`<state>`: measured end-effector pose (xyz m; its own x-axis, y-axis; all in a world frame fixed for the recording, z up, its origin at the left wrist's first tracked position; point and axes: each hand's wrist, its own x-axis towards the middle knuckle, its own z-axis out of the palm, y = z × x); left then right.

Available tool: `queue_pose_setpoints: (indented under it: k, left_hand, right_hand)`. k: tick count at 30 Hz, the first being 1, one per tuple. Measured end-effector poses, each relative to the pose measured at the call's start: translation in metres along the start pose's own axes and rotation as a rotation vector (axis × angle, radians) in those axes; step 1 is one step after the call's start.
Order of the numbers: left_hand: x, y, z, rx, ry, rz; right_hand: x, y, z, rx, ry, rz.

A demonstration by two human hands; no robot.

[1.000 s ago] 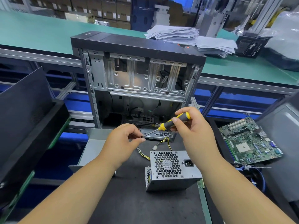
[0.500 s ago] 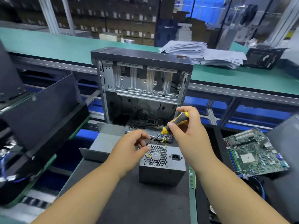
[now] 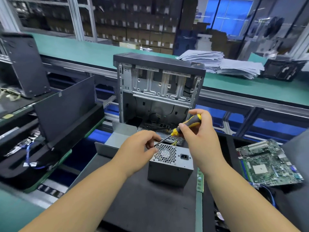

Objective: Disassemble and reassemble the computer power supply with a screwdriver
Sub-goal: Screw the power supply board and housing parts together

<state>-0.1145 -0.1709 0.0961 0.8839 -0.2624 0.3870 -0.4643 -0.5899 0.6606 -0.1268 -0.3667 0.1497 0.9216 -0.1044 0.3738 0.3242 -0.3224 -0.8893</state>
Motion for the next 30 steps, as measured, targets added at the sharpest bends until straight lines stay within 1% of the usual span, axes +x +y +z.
queue_pose_setpoints:
  k: [3,8,14,18,23,30]
  left_hand:
    - [0.008,-0.006,-0.003,0.019,-0.061,0.038]
    - [0.016,-0.028,-0.004,-0.043,-0.217,0.062]
    - [0.015,-0.056,0.0,-0.019,-0.358,0.038]
    - [0.014,-0.063,0.005,-0.026,-0.39,0.045]
    - [0.011,-0.068,0.01,-0.054,-0.394,0.038]
    - [0.012,-0.069,0.017,-0.113,-0.379,-0.022]
  right_hand:
    - [0.002,-0.001,0.005,-0.078,0.013,0.007]
    - [0.001,0.0,0.017,-0.228,0.01,0.077]
    - [0.0,0.0,0.028,-0.494,-0.072,0.075]
    - [-0.002,0.003,0.036,-0.563,-0.117,0.072]
    - [-0.004,0.005,0.044,-0.588,-0.122,0.081]
    - [-0.005,0.004,0.052,-0.647,-0.142,0.096]
